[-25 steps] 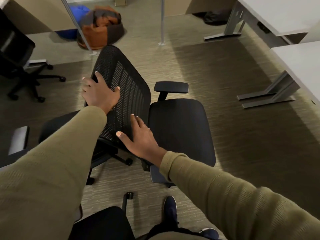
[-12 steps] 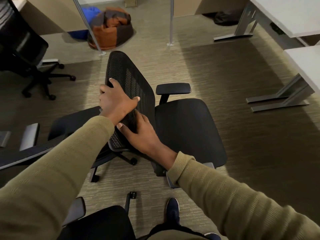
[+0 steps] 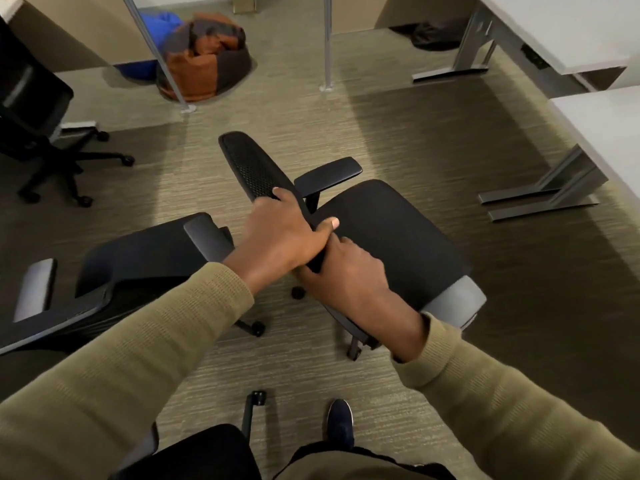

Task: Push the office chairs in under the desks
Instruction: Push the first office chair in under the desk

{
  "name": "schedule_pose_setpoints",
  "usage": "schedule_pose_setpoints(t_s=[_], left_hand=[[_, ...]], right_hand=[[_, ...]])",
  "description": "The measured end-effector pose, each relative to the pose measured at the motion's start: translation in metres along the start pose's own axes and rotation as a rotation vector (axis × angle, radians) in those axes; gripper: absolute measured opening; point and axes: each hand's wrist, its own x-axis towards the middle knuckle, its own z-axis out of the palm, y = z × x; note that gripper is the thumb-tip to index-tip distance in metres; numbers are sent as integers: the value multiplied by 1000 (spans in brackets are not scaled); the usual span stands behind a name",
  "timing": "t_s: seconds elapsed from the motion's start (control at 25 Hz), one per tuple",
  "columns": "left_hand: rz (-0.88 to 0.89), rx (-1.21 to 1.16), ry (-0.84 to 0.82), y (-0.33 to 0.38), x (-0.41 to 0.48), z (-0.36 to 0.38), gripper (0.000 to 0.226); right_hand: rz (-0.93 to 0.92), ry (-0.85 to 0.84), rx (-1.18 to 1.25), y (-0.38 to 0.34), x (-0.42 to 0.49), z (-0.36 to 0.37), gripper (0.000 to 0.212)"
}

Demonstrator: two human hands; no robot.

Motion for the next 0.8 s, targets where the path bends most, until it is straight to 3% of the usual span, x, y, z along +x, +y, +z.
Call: schedule_pose_setpoints(t_s=[0.16,0.28,0.36,0.56,0.8], left_hand=[[274,164,63,15,18,-14,73],[467,232,210,26,44,-26,75],[569,248,208,35,62,-21,84],[542,-5,145,70,87,8,82],[469,-34,233,134,116,21,80]], right_hand=[[-1,190,-308,43,-23,-14,71],[30,289,-384,74,-30,-36,75],[24,345,-385,97,-26,-55,77],[40,375,-445,151,-8,-102,87],[-56,338,-470,213,41,-158,93]])
